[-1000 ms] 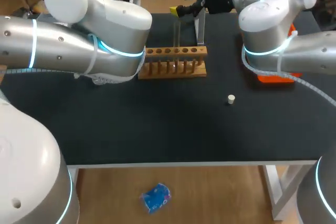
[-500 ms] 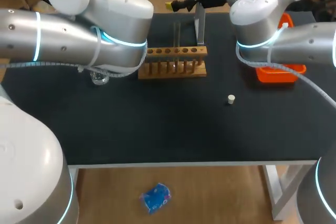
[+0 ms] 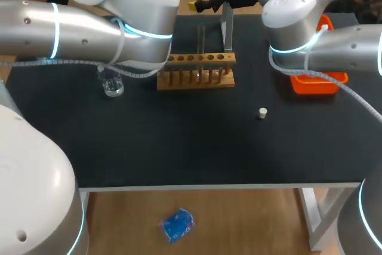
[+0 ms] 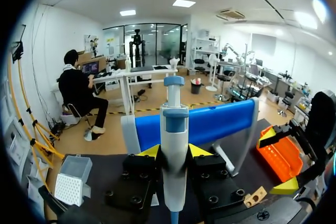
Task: Invert the test tube, pick up the pipette, mount the tip to pipette, aspirate from beaker and dispense into the tube, eject the tip, return the pipette, and cap with the stopper.
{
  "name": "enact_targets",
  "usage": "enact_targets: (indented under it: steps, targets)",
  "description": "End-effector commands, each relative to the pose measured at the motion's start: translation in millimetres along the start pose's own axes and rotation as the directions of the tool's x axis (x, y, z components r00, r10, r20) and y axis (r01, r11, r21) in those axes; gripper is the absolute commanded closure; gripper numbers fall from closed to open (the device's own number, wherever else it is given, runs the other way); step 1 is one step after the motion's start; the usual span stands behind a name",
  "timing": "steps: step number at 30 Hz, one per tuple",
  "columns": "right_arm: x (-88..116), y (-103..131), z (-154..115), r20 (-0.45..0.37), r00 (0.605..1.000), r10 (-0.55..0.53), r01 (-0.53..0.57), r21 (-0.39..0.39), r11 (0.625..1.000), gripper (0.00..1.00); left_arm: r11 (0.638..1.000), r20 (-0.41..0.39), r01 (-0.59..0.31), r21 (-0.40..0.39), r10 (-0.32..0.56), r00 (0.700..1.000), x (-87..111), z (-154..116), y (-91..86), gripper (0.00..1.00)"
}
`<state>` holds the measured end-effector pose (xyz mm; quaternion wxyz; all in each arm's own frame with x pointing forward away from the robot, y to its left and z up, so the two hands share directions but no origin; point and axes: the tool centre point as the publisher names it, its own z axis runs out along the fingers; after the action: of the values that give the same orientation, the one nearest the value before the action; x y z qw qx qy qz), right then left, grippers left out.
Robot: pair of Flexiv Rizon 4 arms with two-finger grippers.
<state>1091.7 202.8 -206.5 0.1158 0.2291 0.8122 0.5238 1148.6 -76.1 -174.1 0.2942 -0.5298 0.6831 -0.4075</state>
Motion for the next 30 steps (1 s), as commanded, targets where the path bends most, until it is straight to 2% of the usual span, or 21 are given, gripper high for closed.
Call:
enact_targets:
  steps: [1, 30]
  targets:
    - [-1, 1, 0, -0.003, 1.000, 0.001, -0.001, 0.003, 1.000, 0.00, 1.000, 0.017, -0.005, -0.027, 0.005, 1.000, 0.1, 11, -7.1, 1.00]
    - [-1, 1, 0, -0.003, 1.000, 0.001, -0.001, 0.003, 1.000, 0.00, 0.998, 0.050, -0.001, -0.068, 0.004, 0.999, -7.8, 31, -4.6, 1.00]
